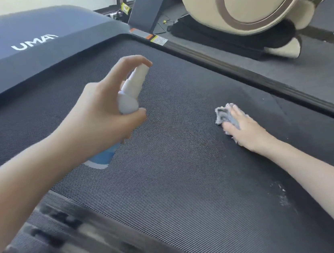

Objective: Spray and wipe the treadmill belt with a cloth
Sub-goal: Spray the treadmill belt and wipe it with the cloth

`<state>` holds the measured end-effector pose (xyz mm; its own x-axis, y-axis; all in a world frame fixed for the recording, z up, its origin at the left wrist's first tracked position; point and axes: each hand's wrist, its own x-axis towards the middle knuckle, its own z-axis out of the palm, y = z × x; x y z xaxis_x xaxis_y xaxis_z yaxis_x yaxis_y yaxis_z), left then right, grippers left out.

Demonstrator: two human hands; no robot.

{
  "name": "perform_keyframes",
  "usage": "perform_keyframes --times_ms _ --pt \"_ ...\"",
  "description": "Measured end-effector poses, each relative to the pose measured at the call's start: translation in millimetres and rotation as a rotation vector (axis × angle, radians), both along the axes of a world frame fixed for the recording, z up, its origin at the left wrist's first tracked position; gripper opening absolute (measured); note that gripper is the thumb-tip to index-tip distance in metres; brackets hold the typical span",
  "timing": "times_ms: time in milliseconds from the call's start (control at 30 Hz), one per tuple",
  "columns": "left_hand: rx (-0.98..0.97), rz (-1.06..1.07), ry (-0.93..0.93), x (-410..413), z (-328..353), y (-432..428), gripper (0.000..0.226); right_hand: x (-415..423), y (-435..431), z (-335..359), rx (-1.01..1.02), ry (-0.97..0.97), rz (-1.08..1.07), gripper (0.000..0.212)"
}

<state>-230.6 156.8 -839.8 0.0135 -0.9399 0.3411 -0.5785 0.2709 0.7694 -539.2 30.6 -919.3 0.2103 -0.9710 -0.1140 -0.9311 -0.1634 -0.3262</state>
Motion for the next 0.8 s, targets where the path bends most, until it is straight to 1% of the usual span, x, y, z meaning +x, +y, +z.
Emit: perform_keyframes --times_ms 33,100,200,333,467,500,567,667,733,800 --pt "-0.003 -0.003 -0.005 -1.3 0.1 -0.1 0.062 -3.7 -4.2 0.8 0.006 -0.017 -0.082 0.060" --pt "-0.005 -0.015 -0.009 -4.7 1.1 -0.4 0.062 0.6 -7.8 2.1 0.013 -0.025 -0.133 0.058" --pt "-0.014 -0.022 0.000 -11.7 3.6 -1.1 0.063 12.3 0.8 4.6 0.036 -0.023 -0.043 0.057" --pt "-0.019 -0.016 -0.020 -15.2 5.7 -1.3 0.063 41.3 32.3 8.4 0.024 -0.086 0.239 0.058" --pt "0.006 -0.016 -0.009 -14.7 8.5 1.9 0.061 94.1 85.3 6.6 -0.024 -0.154 0.730 0.056" --pt "0.015 -0.019 -0.006 -14.6 9.4 2.4 0.062 103.5 97.7 4.1 -0.038 -0.154 0.819 0.057" --pt "0.029 -0.021 -0.012 -13.7 10.5 3.5 0.061 111.3 112.7 -2.6 -0.092 -0.125 0.891 0.056" --pt "0.030 -0.014 -0.034 -14.7 9.1 4.9 0.062 101.8 108.2 -7.3 -0.208 -0.055 0.825 0.059" --pt "0.032 -0.012 -0.049 -18.0 6.6 6.2 0.064 86.7 92.3 -8.9 -0.202 -0.048 0.681 0.059" --pt "0.033 -0.013 -0.063 -23.2 4.3 8.0 0.064 62.6 71.2 -8.4 -0.144 -0.036 0.475 0.059"
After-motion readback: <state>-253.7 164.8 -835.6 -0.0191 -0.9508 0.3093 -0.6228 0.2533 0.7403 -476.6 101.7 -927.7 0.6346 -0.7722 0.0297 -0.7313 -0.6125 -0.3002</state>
